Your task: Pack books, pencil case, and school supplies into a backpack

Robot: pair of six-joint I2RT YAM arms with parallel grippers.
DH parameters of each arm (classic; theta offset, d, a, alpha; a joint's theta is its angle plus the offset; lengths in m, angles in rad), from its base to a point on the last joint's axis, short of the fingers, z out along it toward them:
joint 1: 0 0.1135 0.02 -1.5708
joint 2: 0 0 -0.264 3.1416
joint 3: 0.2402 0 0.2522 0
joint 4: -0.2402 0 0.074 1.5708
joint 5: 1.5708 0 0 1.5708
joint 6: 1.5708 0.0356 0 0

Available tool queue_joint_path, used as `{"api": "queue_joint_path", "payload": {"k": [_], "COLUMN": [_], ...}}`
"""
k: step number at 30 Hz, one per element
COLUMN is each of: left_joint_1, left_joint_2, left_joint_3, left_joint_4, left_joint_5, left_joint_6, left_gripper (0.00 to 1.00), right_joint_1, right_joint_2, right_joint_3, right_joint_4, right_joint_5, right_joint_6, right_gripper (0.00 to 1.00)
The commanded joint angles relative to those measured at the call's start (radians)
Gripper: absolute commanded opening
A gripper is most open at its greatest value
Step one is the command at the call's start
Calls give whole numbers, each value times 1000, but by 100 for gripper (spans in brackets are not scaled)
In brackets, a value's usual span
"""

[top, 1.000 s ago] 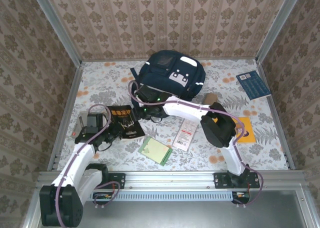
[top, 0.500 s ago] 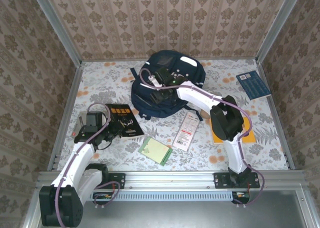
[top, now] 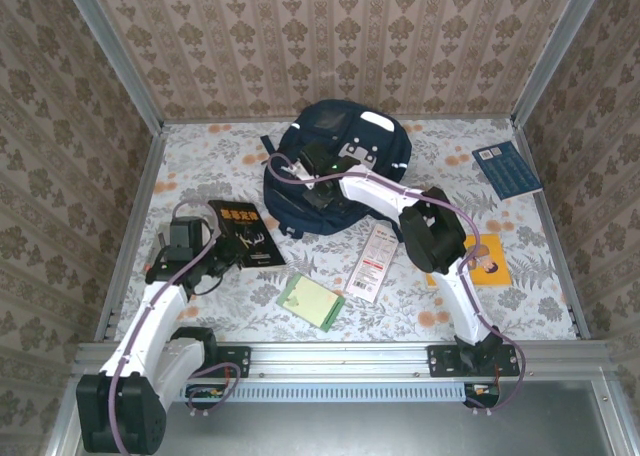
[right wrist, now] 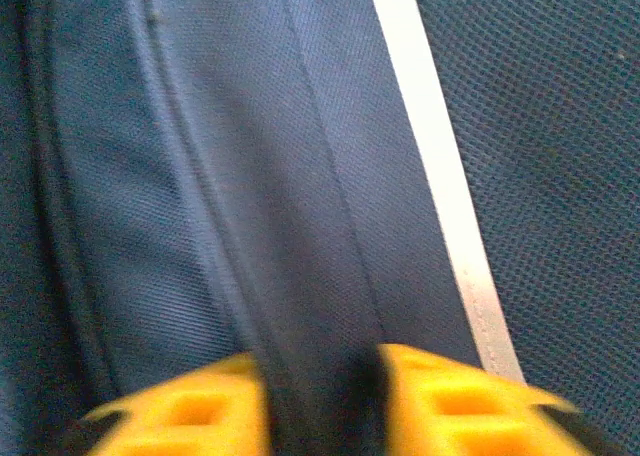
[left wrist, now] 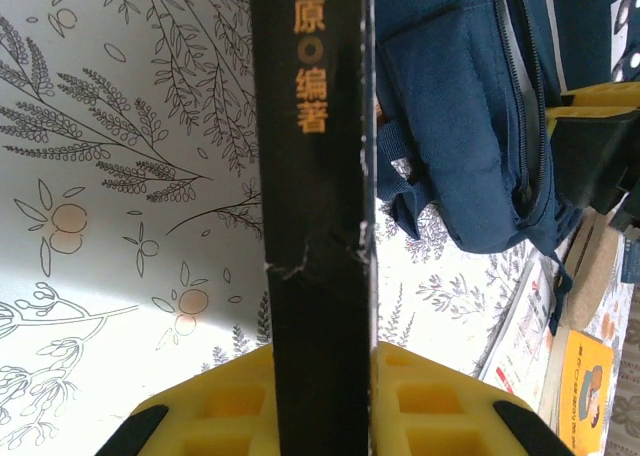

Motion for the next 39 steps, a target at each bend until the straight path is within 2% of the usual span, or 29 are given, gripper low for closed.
{"api": "queue_joint_path", "payload": {"k": [1, 2, 10, 15, 25, 34, 39], "left_joint_1": [2, 2, -30, -47, -74, -112, -159], "left_joint_2": [-10, -10, -10, 7, 36, 227, 382], "left_joint_3": [53, 56, 123, 166, 212, 174, 170], "left_joint_4": [22, 29, 63, 100, 241, 586, 878], "left_joint_5": [20, 22, 8, 1, -20, -78, -119], "left_joint_6": [23, 19, -16, -47, -142, -246, -323], "left_gripper": [0, 0, 0, 0, 0, 0, 0], "right_joint_1": [-21, -20, 7, 12, 5, -28, -32], "right_joint_2": [18, 11, -107, -115, -124, -138, -136], "right_joint_3": [33, 35, 70, 239, 444, 490, 495], "right_joint_4": [7, 5, -22, -140, -222, -204, -205], "right_joint_5": [108, 111, 61, -9, -156, -324, -361], "right_joint_6": [-2, 3, 65, 136, 295, 466, 505], "right_gripper": [9, 0, 0, 0, 0, 0, 0]}}
